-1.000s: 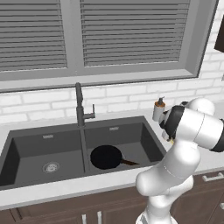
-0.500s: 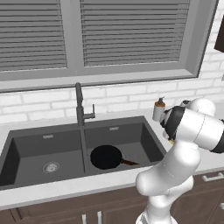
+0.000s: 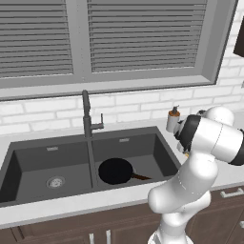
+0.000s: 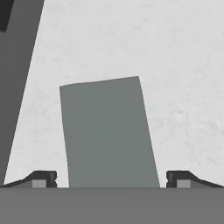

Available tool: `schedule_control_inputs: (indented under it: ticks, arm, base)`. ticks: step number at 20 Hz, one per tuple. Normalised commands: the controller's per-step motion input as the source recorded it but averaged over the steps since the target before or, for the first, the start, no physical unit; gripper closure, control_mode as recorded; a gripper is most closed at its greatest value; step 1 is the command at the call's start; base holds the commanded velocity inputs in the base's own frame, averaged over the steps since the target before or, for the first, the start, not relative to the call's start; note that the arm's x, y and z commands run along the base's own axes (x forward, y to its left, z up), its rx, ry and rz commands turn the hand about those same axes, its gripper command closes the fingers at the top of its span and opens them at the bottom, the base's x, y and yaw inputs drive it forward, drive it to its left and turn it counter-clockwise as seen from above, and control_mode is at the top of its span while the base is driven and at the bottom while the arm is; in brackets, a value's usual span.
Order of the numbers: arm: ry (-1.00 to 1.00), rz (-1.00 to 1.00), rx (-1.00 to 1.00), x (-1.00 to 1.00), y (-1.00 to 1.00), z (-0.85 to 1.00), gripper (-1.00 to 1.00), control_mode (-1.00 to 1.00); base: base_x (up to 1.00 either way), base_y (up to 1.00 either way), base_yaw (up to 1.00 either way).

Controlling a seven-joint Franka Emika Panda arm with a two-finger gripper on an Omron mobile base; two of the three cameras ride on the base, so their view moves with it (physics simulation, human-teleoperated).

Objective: Pick the pan and sponge and place them into the sink. Then turn on the water.

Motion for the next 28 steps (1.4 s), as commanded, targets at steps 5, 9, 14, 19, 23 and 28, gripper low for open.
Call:
schedule_control_inputs:
  ticks: [5, 9, 14, 19, 23, 28]
  arm:
    - [0.00, 0.00, 0.00, 0.00, 0.02, 0.00, -1.00, -1.00]
    - [0.00, 0.00, 0.00, 0.03, 0.00, -0.03, -1.00, -1.00]
    - [0.00, 0.00, 0.00, 0.02, 0.00, -0.16, -1.00, -1.00]
    - [0.00, 0.00, 0.00, 0.03, 0.00, -0.16, -1.00, -1.00]
    - [0.00, 0.00, 0.00, 0.02, 0.00, -0.08, -1.00, -1.00]
    - [0.00, 0.00, 0.00, 0.00, 0.00, -0.06, 1.00, -1.00]
  base:
    - [0.00, 0.00, 0.00]
    - [0.00, 0.00, 0.00]
    - [0.00, 0.00, 0.00]
    - [0.00, 0.00, 0.00]
    - [0.00, 0.00, 0.00]
    - [0.00, 0.00, 0.00]
